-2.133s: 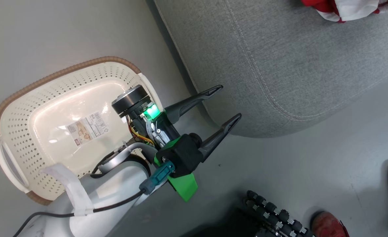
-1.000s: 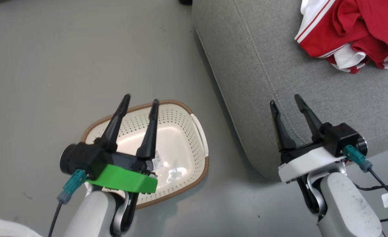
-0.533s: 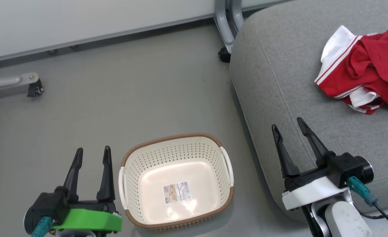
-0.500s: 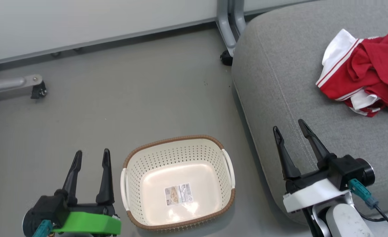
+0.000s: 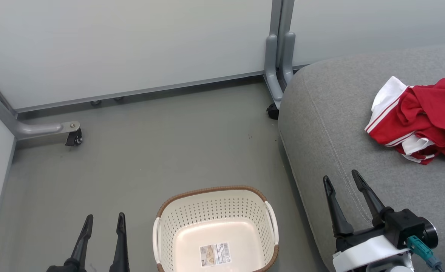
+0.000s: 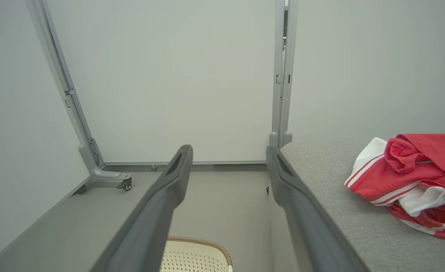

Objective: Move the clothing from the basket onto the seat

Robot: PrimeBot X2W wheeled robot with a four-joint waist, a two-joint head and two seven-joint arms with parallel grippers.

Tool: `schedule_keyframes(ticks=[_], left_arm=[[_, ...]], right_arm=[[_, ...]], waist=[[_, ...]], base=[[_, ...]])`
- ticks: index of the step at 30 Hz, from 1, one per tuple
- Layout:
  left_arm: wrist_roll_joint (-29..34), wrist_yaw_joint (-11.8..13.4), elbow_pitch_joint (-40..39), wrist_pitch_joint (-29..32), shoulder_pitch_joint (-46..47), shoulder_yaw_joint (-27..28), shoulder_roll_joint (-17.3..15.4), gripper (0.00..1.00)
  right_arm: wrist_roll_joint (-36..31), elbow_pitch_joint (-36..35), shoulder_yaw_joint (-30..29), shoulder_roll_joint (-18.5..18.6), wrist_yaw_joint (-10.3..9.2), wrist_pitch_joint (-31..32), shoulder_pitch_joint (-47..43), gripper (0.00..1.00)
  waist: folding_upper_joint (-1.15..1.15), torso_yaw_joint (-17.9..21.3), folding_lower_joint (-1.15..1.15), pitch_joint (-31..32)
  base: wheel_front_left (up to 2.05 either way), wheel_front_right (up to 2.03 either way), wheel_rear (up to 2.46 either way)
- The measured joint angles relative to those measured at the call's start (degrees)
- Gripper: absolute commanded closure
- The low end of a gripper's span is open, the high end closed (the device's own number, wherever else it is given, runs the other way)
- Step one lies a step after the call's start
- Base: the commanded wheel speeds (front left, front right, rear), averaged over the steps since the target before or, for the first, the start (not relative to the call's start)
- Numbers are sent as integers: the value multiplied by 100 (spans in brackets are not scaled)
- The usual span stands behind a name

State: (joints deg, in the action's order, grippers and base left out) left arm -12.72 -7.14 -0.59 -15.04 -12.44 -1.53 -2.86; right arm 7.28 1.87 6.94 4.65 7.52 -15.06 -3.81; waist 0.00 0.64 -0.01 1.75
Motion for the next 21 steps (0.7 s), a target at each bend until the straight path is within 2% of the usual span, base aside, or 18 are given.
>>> schedule_keyframes(ticks=[21], left_arm=[[-21, -14, 263, 0, -97, -97, 1, 0]], right_arm=[[15, 80, -48, -33, 0, 0, -124, 0]], waist=[[0, 24, 0, 246]], base=[[0, 0, 0]])
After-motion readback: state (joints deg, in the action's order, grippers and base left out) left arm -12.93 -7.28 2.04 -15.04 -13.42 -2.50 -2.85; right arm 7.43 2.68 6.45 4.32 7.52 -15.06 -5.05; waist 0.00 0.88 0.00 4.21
